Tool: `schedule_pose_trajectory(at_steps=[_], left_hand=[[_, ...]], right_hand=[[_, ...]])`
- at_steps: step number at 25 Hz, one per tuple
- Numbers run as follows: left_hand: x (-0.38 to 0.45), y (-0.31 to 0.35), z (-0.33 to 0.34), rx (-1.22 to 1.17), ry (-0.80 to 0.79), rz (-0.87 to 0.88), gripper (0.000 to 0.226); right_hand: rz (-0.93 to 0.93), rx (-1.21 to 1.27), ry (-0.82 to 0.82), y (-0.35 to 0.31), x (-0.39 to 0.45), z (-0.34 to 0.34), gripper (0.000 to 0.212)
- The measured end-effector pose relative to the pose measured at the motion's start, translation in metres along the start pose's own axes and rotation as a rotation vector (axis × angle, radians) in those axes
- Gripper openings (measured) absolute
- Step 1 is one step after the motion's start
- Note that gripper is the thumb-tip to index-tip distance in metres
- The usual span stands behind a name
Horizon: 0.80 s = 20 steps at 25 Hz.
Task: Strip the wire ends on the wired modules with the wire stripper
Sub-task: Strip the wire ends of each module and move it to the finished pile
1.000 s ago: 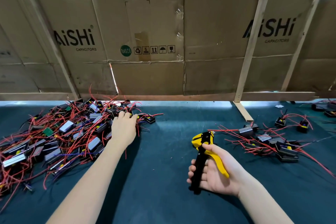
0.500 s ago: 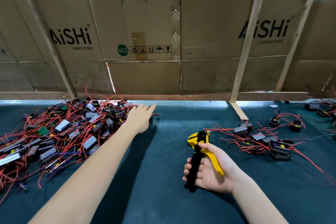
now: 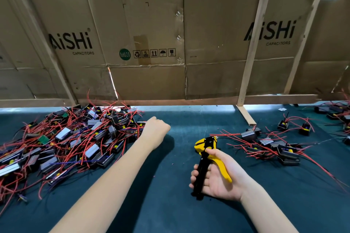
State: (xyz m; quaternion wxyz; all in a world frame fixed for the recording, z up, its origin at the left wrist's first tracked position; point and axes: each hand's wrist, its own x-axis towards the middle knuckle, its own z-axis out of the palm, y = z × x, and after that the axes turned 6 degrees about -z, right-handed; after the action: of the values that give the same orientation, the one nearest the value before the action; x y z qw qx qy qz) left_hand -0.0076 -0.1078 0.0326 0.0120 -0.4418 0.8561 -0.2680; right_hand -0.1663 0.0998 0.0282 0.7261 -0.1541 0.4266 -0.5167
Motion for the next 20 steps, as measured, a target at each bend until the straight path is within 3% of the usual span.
schedule_pose_trajectory(at_steps=[6,10,14,17,20], left_hand=[[-0.005,0.002,-0.005,-0.011,-0.05,-0.174,0.036],[-0.009,-0.009,-0.007,-0.064,0.081,-0.19,0.03],[-0.014,-0.023,-0.031,-0.69,0.333,-0.244,0.023],[-0.03,-0.02,-0.051,-1.055,0.151,0.014,0.021],[-0.046,-0.015,-0.044,-1.067,0.143,0.017,0.024]], right_hand=[[-0.012,-0.001,-0.007,0.0,-0.001,0.0,0.048],[-0.02,-0.001,-0.016,0.0,-0.001,-0.001,0.048],[-0.015,-0.004,-0.022,0.0,0.001,-0.001,0.047],[-0.013,-0.002,-0.018,0.0,0.002,-0.001,0.046],[-0.015,-0.007,-0.018,0.001,0.001,0.0,0.046]])
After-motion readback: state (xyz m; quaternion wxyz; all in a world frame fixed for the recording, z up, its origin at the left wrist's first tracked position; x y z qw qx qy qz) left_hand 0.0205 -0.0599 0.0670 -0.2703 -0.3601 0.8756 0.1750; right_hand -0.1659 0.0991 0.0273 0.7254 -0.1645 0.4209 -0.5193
